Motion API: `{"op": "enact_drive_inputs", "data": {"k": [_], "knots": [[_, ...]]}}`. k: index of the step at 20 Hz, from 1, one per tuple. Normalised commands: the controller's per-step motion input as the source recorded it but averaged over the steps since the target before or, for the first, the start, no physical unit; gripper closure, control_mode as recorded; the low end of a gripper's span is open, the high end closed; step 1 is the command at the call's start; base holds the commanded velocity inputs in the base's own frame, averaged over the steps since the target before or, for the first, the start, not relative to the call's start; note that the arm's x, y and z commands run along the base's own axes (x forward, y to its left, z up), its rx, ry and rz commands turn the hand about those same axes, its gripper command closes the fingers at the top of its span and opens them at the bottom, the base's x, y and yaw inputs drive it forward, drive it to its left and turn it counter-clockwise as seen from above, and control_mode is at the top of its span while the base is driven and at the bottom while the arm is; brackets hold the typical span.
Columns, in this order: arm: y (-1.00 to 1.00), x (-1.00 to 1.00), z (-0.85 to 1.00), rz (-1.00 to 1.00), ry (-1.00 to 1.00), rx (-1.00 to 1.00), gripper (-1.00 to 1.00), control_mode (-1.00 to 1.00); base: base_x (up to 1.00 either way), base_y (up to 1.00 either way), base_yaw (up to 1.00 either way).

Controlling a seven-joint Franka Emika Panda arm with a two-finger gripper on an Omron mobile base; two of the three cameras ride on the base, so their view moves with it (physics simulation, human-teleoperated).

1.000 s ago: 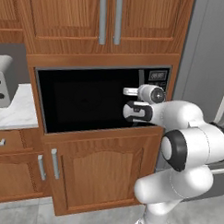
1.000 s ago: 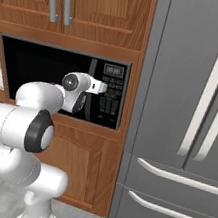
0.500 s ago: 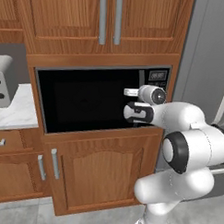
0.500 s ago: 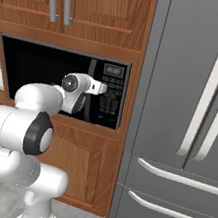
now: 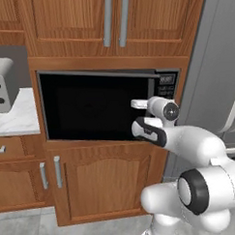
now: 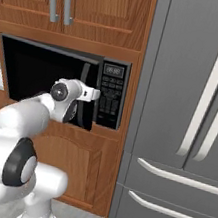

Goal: The microwave is finished heating the shrimp and tomato. Take the bowl containing the food and place it on the dining counter.

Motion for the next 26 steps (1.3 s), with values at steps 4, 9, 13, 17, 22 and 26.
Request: {"op": "enact_drive_inputs", "data": {"k": [4, 9, 13, 17, 22, 26], "knots": [[0.36, -0.87, 0.42, 0.00, 0.00, 0.00, 1.00, -1.00, 0.00, 0.00, 0.00], [0.49, -0.99, 0.51, 0.00, 0.00, 0.00, 1.00, -1.00, 0.00, 0.00, 0.00], [0.59, -1.00, 0.54, 0.00, 0.00, 0.00, 1.00, -1.00, 0.00, 0.00, 0.00], [0.66, -1.00, 0.56, 0.00, 0.00, 0.00, 1.00, -1.00, 0.00, 0.00, 0.00], [0.65, -1.00, 0.28, 0.00, 0.00, 0.00, -1.00, -1.00, 0.00, 0.00, 0.00], [0.44, -1.00, -0.11, 0.00, -0.01, -0.02, -1.00, -1.00, 0.00, 0.00, 0.00]]}}
